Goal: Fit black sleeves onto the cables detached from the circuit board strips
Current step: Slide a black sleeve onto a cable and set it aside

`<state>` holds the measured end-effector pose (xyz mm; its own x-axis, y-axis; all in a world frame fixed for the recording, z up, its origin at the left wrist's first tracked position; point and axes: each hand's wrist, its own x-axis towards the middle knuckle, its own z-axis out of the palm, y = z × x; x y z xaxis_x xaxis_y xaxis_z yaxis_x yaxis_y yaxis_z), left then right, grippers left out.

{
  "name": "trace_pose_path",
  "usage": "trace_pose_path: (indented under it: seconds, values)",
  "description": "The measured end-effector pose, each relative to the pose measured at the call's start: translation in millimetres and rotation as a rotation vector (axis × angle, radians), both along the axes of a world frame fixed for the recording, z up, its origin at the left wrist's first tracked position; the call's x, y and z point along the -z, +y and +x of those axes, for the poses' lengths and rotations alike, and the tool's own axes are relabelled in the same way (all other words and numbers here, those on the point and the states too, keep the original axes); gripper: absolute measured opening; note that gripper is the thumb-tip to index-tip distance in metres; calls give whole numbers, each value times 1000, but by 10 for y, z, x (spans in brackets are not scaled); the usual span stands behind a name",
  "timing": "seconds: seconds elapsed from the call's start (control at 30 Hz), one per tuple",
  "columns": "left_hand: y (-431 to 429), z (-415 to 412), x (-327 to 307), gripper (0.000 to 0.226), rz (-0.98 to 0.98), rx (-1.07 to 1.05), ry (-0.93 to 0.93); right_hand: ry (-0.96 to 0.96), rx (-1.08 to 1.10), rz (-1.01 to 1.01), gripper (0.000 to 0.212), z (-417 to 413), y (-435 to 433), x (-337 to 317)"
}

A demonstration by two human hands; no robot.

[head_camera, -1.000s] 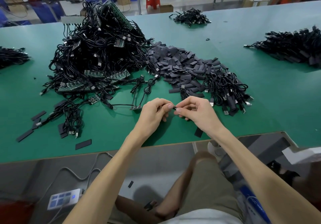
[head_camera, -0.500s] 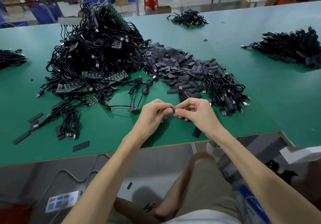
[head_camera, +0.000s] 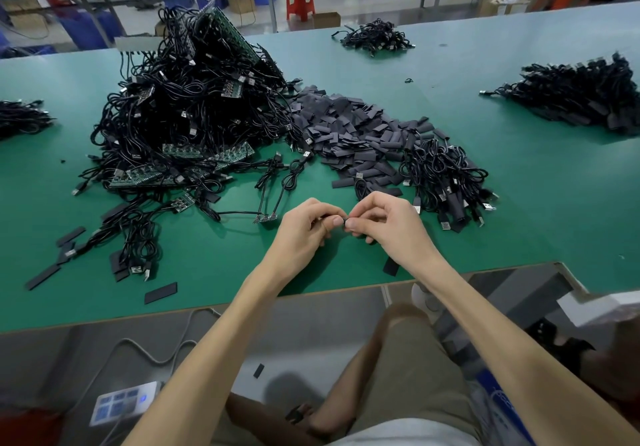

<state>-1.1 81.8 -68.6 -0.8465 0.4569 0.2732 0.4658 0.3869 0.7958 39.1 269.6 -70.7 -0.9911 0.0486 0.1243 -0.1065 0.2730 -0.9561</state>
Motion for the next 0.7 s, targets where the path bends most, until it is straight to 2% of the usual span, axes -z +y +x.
trace_pose_path:
  seconds: [0.2, 0.27, 0.37, 0.47, 0.7]
  values:
    - [-3, -13, 11, 12, -9, 11, -14, 7, -4, 9, 13, -2, 4, 9]
    - [-12, -13, 10, 11, 65, 13, -77, 7, -7, -13, 13, -5, 9, 11]
    - [-22, -7, 0, 16, 282, -12, -238, 18, 11, -84, 14, -12, 19, 6]
    - [-47, -7, -2, 20, 446, -26, -305, 30, 30, -151, 16, -17, 25, 5]
    - [-45, -12, 5, 19, 487, 19, -356, 30, 3, -143, 17, -21, 35, 12]
